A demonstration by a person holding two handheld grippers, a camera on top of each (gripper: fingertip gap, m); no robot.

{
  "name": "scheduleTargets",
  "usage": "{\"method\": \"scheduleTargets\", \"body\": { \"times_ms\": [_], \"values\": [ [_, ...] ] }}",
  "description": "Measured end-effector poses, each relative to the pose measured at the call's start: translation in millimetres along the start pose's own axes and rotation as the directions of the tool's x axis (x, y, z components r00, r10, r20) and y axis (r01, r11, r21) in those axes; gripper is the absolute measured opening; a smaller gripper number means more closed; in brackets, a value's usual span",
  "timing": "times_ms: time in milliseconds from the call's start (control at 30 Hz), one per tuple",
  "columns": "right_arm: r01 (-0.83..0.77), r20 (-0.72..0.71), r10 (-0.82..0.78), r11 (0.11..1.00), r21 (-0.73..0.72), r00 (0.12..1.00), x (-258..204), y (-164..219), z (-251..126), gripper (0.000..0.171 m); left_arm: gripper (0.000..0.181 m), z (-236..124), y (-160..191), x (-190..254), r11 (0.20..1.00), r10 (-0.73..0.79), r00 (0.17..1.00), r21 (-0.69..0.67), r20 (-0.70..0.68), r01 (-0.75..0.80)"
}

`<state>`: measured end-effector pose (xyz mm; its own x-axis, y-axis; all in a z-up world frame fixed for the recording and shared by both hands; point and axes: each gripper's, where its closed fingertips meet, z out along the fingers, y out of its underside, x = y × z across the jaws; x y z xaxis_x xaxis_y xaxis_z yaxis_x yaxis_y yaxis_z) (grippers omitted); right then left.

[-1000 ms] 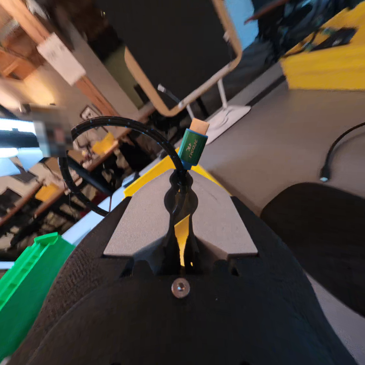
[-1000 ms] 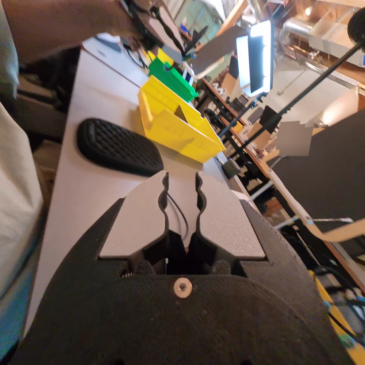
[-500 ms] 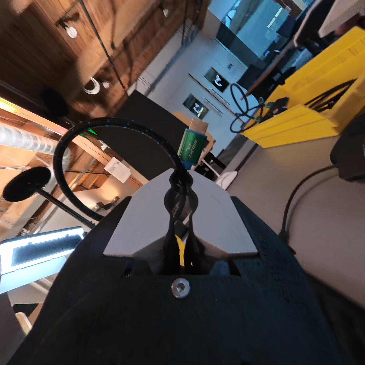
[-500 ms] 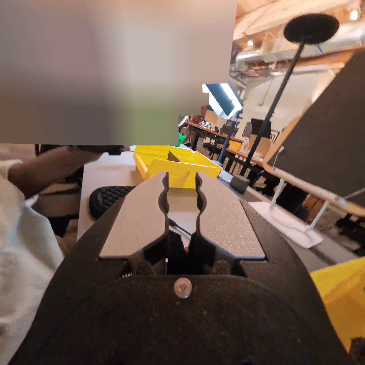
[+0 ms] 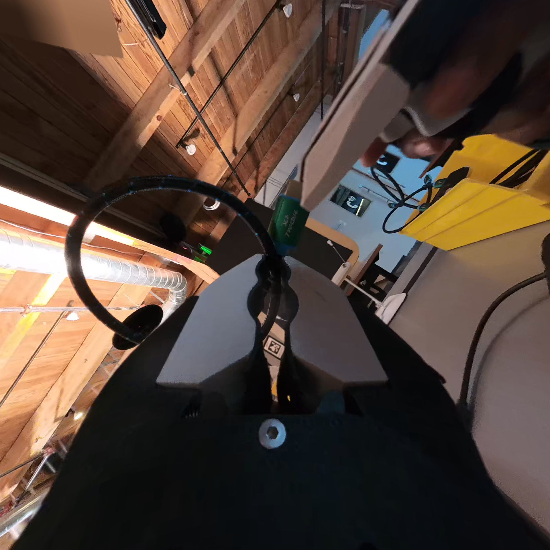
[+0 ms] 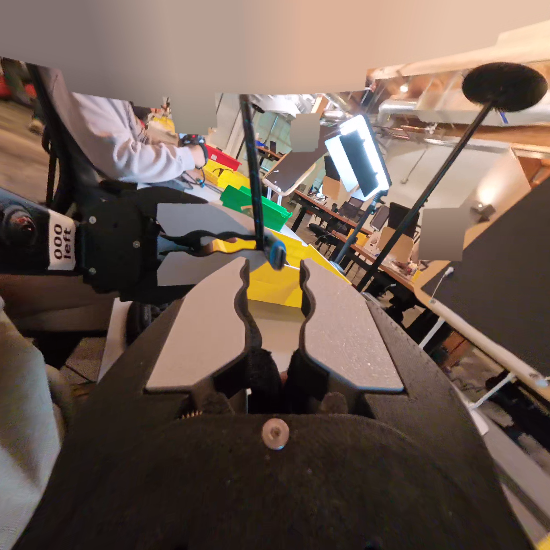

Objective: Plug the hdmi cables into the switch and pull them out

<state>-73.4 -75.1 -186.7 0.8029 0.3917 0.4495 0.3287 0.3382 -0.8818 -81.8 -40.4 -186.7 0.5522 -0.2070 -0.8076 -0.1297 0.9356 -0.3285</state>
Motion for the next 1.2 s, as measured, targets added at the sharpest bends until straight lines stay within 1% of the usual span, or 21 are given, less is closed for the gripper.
{"method": "scheduleTargets", "body": {
  "times_ms": [67,167,267,400,500,633,733,833,1000,1067,1200],
  "values": [
    [0.039,0.044,-0.038,0.999,-0.025,0.998,-3.8,-0.8,5.9,0.031,0.008,0.7,-1.1,3.9,1.0,0.006,1.0,0.004,-0.014,-0.006],
    [0.068,0.047,-0.065,0.996,-0.06,0.997,0.1,3.9,10.0,0.013,0.008,1.2,-2.5,8.3,1.0,0.004,0.999,0.009,-0.035,-0.003],
    [0.051,0.074,-0.044,0.994,-0.099,0.996,0.2,10.5,8.1,0.012,0.008,2.4,0.7,13.1,0.999,0.038,0.997,0.004,-0.067,-0.038],
    [-0.004,0.058,0.01,0.994,-0.11,0.998,1.8,15.1,5.6,0.012,0.008,3.5,4.5,17.0,1.0,0.015,0.991,0.011,-0.134,-0.014],
    [-0.037,0.045,0.043,0.993,-0.11,0.998,3.0,14.7,3.2,0.012,0.009,2.5,11.9,13.1,0.997,0.071,0.989,0.014,-0.131,-0.069],
    [-0.013,0.031,0.016,0.994,-0.105,0.999,2.8,9.7,1.6,0.011,0.008,0.9,18.9,4.1,0.997,0.07,0.988,0.022,-0.139,-0.067],
    [0.003,0.028,0.0,0.994,-0.108,1.0,3.8,3.0,-2.7,0.012,0.007,-1.5,26.7,-6.4,1.0,0.008,0.989,0.02,-0.15,-0.005],
    [0.038,0.026,-0.035,0.992,-0.122,0.999,2.9,-0.9,-5.5,0.012,0.007,-4.6,34.4,-13.3,1.0,-0.027,0.989,-0.001,-0.147,0.027],
    [0.047,0.008,-0.047,0.99,-0.13,0.999,5.7,-5.6,-17.4,0.012,0.007,-8.0,51.8,-24.6,0.989,-0.144,0.975,-0.054,-0.17,0.137],
    [0.062,0.002,-0.062,0.988,-0.139,0.998,6.2,-7.3,-21.4,0.012,0.007,-8.9,56.2,-26.8,0.987,-0.151,0.974,-0.07,-0.169,0.142],
    [0.105,-0.008,-0.108,0.982,-0.157,0.994,5.6,-12.8,-25.5,0.011,0.006,-8.7,64.0,-31.7,0.975,-0.219,0.962,-0.082,-0.161,0.208]
  ]
}}
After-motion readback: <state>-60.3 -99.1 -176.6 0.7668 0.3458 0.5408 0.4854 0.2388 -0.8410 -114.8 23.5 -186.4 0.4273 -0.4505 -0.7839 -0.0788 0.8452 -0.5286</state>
